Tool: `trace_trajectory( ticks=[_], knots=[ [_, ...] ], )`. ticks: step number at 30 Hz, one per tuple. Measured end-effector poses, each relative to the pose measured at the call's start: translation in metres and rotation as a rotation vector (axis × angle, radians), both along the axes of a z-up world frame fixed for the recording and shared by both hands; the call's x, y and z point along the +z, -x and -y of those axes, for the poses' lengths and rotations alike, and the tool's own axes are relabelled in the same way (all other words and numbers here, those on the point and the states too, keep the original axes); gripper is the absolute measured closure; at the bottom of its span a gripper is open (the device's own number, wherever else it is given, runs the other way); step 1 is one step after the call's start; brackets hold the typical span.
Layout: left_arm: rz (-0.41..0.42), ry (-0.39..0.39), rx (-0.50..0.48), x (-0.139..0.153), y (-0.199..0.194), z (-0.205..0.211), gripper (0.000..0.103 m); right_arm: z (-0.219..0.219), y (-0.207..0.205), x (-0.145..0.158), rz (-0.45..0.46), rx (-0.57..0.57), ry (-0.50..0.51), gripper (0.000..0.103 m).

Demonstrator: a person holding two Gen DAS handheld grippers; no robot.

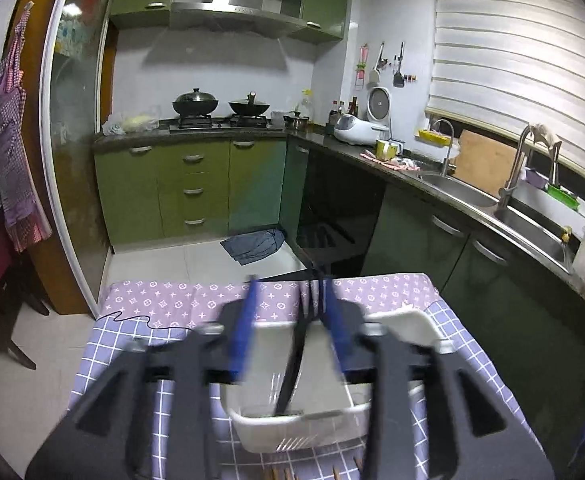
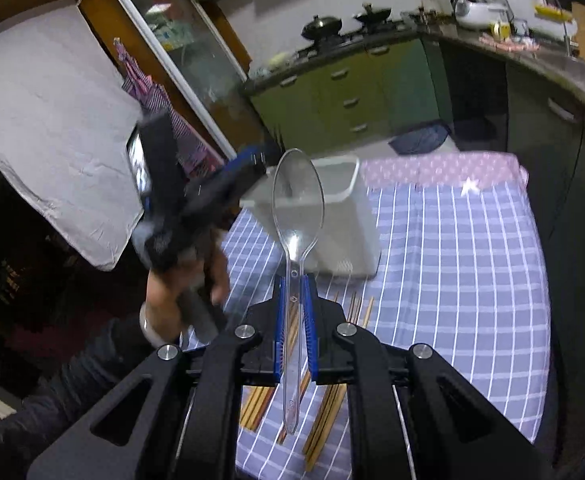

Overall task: Organize utensils
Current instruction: 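Lower fork and spoon into the white holder and open both grippers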

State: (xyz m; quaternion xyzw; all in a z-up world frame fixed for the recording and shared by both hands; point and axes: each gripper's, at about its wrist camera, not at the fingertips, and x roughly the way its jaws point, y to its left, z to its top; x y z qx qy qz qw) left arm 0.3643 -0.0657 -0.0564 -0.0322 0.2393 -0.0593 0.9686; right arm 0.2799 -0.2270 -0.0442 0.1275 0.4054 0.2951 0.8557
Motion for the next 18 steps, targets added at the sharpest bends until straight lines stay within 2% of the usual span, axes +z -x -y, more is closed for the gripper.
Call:
trace_trajectory(
  ticks=[1, 5, 6, 7, 8, 10, 13, 18],
  knots=[
    [0.015, -0.01, 0.001, 0.001, 0.003, -0.001, 0.049, -0.001, -0.004, 0.003, 0.006, -0.004, 0.0, 0.093],
    [0.044, -0.003, -0.008, 0.01, 0.017, -0.004, 0.032, -0.008, -0.027, 0.022, 0.055, -0.039, 0.007, 0.093],
    [0.049, 0.015, -0.012, 0.015, 0.023, -0.008, 0.024, -0.01, -0.031, 0.028, 0.079, -0.051, 0.014, 0.093],
    [0.056, 0.035, -0.014, 0.019, 0.03, -0.012, 0.01, -0.012, -0.036, 0.034, 0.102, -0.065, 0.019, 0.093],
    [0.073, 0.063, -0.009, 0.024, 0.038, -0.019, 0.006, -0.013, -0.04, 0.039, 0.116, -0.075, 0.014, 0.093],
    [0.097, 0.104, -0.006, 0.032, 0.053, -0.032, 0.006, -0.015, -0.052, 0.053, 0.15, -0.096, -0.019, 0.093],
    [0.07, 0.151, -0.031, 0.038, 0.071, -0.048, 0.006, -0.021, -0.07, 0.068, 0.21, -0.132, -0.041, 0.093],
    [0.069, 0.14, -0.028, 0.044, 0.103, -0.063, 0.006, -0.036, -0.103, 0.075, 0.278, -0.21, -0.017, 0.093]
  ],
)
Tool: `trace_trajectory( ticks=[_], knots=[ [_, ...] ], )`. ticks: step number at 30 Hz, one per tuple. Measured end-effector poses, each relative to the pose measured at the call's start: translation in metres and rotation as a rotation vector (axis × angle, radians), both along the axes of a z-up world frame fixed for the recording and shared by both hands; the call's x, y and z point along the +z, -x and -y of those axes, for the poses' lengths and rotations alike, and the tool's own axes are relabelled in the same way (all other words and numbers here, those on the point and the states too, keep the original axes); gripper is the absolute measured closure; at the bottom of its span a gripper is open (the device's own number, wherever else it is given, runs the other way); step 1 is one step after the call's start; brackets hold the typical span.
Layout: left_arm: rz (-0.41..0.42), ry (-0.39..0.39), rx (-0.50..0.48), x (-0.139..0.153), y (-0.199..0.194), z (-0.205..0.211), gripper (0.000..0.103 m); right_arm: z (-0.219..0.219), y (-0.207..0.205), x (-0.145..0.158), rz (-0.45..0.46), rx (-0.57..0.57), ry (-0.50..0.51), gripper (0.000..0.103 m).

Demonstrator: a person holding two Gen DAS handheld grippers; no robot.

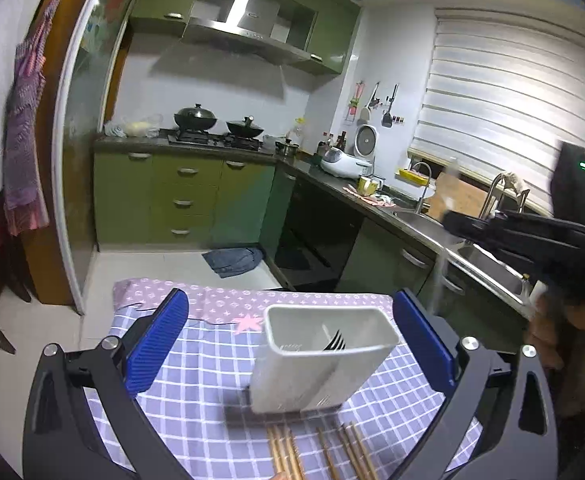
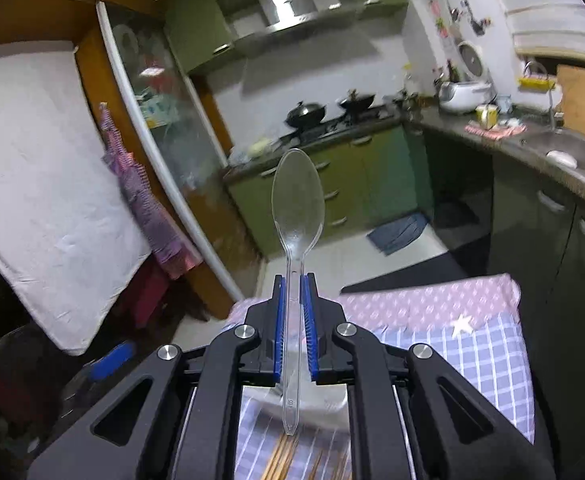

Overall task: Organize utensils
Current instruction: 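Lower fork and spoon into the white holder and open both grippers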

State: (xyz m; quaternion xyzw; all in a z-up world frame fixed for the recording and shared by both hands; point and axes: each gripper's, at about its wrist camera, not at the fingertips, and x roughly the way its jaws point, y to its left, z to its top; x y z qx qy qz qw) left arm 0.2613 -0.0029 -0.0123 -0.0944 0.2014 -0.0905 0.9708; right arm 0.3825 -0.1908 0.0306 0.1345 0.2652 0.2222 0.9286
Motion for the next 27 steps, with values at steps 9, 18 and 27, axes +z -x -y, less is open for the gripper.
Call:
trace_trajectory(
  ticks=[9, 18, 27],
  knots=[
    [-0.068, 0.017, -0.024, -0.002, 0.024, -0.013, 0.006, -0.032, -0.032, -0.053, 0.035, -0.05, 0.139, 0.093],
    [-0.096, 0.009, -0.05, -0.009, 0.023, -0.004, 0.006, -0.032, 0.006, -0.095, 0.053, -0.006, 0.215, 0.091],
    [-0.174, -0.021, -0.087, -0.017, 0.024, 0.01, 0.006, -0.032, 0.035, -0.105, 0.013, 0.01, 0.276, 0.057]
  ],
)
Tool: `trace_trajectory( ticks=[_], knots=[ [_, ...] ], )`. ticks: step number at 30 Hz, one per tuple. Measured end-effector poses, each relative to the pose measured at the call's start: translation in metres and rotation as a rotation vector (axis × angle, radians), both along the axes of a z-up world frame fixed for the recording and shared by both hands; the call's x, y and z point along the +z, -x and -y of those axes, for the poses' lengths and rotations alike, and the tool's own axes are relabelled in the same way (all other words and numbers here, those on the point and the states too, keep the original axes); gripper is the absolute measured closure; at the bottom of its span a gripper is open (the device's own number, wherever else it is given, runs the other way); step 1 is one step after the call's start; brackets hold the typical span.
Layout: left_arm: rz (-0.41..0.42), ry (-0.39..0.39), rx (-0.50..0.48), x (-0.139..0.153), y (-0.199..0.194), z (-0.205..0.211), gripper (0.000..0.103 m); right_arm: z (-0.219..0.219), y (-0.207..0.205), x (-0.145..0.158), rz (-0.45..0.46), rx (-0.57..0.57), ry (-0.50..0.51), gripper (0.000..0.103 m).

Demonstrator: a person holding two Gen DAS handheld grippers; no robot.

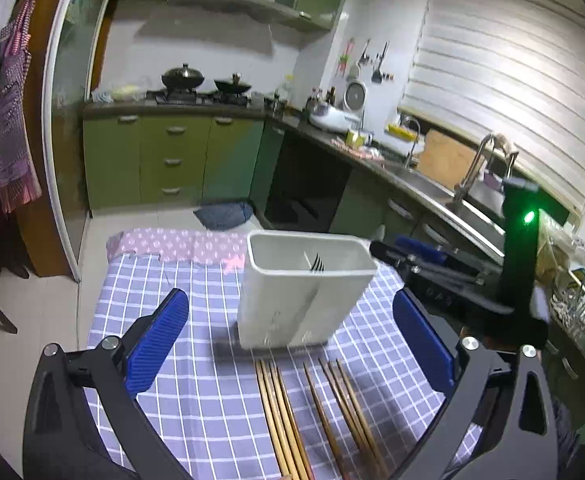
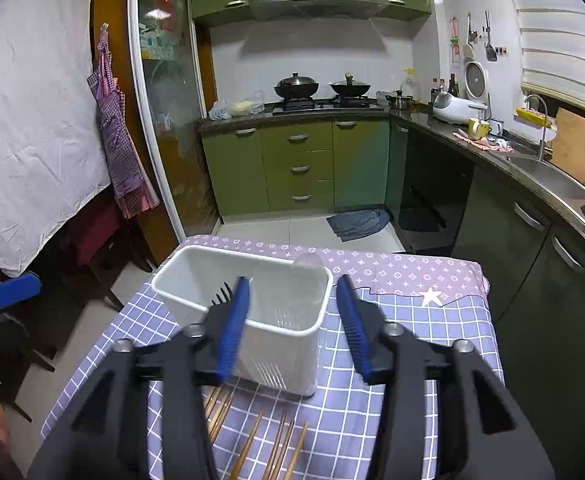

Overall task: Organize utensils
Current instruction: 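Lower fork and spoon into the white holder and open both grippers, then lower the left gripper onto one wooden chopstick and close on it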

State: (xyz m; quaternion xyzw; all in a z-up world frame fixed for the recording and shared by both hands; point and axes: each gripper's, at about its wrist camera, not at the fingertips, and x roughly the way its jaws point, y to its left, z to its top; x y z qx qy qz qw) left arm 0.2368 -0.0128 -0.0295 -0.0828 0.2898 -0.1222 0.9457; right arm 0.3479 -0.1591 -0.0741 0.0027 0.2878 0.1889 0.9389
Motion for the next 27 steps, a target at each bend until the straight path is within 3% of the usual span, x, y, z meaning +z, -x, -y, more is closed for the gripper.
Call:
trace_trajectory(
  ticks=[5, 8, 11, 14, 18, 20, 22, 27],
  knots=[
    [-0.068, -0.025, 0.003, -0.009, -0.002, 0.002, 0.006, 0.015, 0.014, 0.014, -0.005, -0.011, -0.029, 0.057],
    [-0.113, -0.046, 0.009, -0.017, 0.0, 0.003, 0.006, 0.029, 0.029, 0.017, -0.055, 0.004, -0.03, 0.057],
    [-0.199, -0.082, 0.01, -0.031, -0.004, 0.008, 0.006, 0.041, 0.04, 0.005, -0.164, 0.029, 0.003, 0.057],
    [-0.317, -0.12, 0.007, -0.052, -0.013, 0.013, 0.006, 0.056, 0.043, -0.024, -0.334, 0.05, 0.038, 0.057],
    [-0.461, -0.176, 0.005, -0.085, -0.029, 0.021, 0.008, 0.07, 0.048, -0.057, -0.448, 0.04, 0.079, 0.057],
    [-0.518, -0.191, -0.002, -0.099, -0.035, 0.026, 0.016, 0.073, 0.048, -0.067, -0.479, 0.043, 0.08, 0.057],
    [-0.605, -0.198, 0.003, -0.119, -0.046, 0.027, 0.033, 0.074, 0.051, -0.076, -0.501, 0.048, 0.077, 0.057],
    [-0.734, -0.208, -0.001, -0.153, -0.06, 0.029, 0.052, 0.066, 0.049, -0.09, -0.541, 0.085, 0.074, 0.057]
  ],
)
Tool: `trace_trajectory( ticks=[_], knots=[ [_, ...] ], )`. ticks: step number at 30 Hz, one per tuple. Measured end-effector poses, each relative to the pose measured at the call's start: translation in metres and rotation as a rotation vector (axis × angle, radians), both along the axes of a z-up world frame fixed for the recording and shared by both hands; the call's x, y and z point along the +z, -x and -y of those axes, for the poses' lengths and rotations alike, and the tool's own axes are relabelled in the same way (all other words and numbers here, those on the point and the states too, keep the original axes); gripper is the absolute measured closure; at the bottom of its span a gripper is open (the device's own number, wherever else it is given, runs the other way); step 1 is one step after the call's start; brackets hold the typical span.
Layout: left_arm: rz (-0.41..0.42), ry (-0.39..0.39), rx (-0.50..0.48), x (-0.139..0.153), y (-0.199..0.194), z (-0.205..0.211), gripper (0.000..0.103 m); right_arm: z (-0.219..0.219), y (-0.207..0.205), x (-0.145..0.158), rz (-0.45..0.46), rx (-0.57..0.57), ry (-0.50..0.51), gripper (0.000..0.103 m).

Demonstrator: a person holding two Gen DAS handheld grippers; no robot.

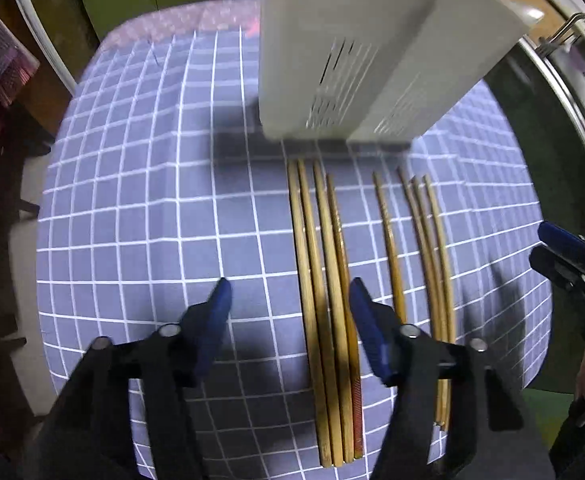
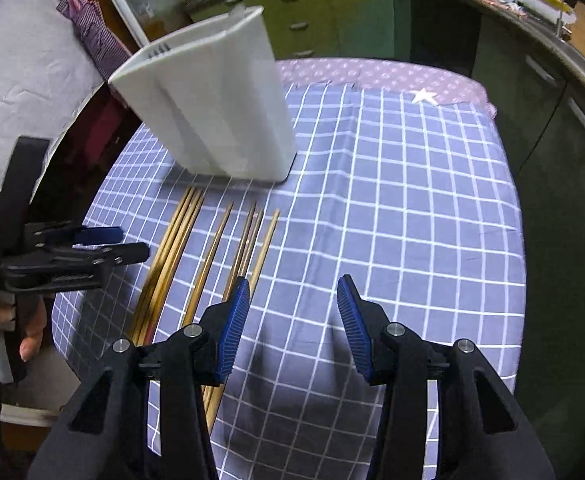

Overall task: Organize utensils
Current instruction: 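Lower the left gripper onto one wooden chopstick and close on it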

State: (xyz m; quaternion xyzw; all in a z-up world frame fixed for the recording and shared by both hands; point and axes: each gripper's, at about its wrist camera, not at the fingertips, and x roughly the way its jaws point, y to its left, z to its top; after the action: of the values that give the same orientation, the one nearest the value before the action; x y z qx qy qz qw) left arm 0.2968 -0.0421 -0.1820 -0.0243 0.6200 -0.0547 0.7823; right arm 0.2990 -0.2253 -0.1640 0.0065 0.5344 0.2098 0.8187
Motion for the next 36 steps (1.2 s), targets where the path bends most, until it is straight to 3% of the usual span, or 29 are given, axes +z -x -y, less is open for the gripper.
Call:
trace_trajectory(
  ticks=[3, 7, 21, 23, 24, 25, 31, 36],
  knots=[
    [-0.023, -0.022, -0.005, -0.009, -0.003, 0.002, 0.063, -0.003, -0.004, -0.005, -0.017, 0.008, -0.006, 0.057],
    [-0.035, -0.046, -0.015, -0.013, -0.005, 0.003, 0.068, -0.005, -0.005, -0.01, -0.03, 0.015, -0.013, 0.056],
    [-0.057, -0.096, -0.046, -0.022, -0.019, 0.022, 0.074, -0.017, -0.009, -0.017, -0.077, 0.041, 0.019, 0.055],
    [-0.053, -0.103, -0.048, -0.024, -0.02, 0.028, 0.082, -0.021, -0.011, -0.019, -0.1, 0.048, 0.03, 0.055],
    [-0.052, -0.101, -0.051, -0.024, -0.021, 0.03, 0.093, -0.024, -0.012, -0.021, -0.116, 0.053, 0.038, 0.055],
    [-0.055, -0.092, -0.05, -0.025, -0.022, 0.03, 0.095, -0.026, -0.013, -0.022, -0.128, 0.057, 0.043, 0.055],
    [-0.035, -0.055, -0.045, -0.019, -0.02, 0.021, 0.096, -0.036, -0.022, -0.032, -0.216, 0.055, 0.043, 0.056],
    [0.045, -0.044, -0.043, 0.002, -0.012, 0.011, 0.096, -0.051, -0.024, -0.042, -0.285, 0.061, 0.055, 0.068]
  ],
)
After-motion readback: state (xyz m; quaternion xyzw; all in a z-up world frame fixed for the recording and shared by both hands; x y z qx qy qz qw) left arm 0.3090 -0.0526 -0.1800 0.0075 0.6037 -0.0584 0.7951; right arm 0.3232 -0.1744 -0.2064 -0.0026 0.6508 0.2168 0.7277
